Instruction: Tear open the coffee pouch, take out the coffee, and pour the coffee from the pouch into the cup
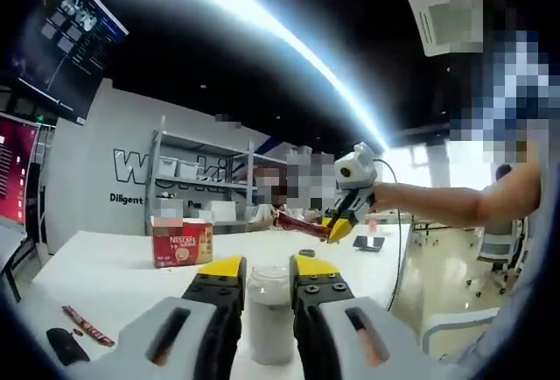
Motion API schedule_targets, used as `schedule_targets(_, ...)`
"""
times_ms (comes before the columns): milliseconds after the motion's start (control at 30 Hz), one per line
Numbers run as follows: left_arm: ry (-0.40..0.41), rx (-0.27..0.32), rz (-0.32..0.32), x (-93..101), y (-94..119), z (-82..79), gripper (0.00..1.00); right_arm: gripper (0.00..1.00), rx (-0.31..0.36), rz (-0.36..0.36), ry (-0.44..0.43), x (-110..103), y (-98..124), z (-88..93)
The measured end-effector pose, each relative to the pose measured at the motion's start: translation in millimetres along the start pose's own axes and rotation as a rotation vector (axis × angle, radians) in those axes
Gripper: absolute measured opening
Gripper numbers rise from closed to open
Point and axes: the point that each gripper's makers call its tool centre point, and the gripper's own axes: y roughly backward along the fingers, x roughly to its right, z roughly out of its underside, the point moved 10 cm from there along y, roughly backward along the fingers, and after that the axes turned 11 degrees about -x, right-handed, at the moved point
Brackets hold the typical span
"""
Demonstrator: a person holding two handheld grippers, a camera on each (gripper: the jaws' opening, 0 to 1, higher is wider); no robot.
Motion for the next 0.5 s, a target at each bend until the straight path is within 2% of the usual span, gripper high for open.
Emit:
schedule_targets(200, 0.002, -0.014, 0.019, -4.0, -10, 0.8, 0.23, 0.09, -0.085, -0.072, 0.017, 1, -7, -6.9)
schedule_targets(333, -0.002, -0.030, 0.034, -7.8, -17, 2.2, 0.24, 0.09, -0.168, -0.101, 0.036, 10, -12, -19.4)
schedule_targets(367, -0.006, -0.034, 0.033, -8.3, -18, 2.3, 0.24, 0.09, -0.172, -0.102, 0.044, 11, -12, -22.7)
schedule_targets(500, -0.013, -0.028, 0.022, -8.8, -11, 0.4, 0.24, 0.09, -0.220, -0.116, 0.052, 13, -12, -31.2)
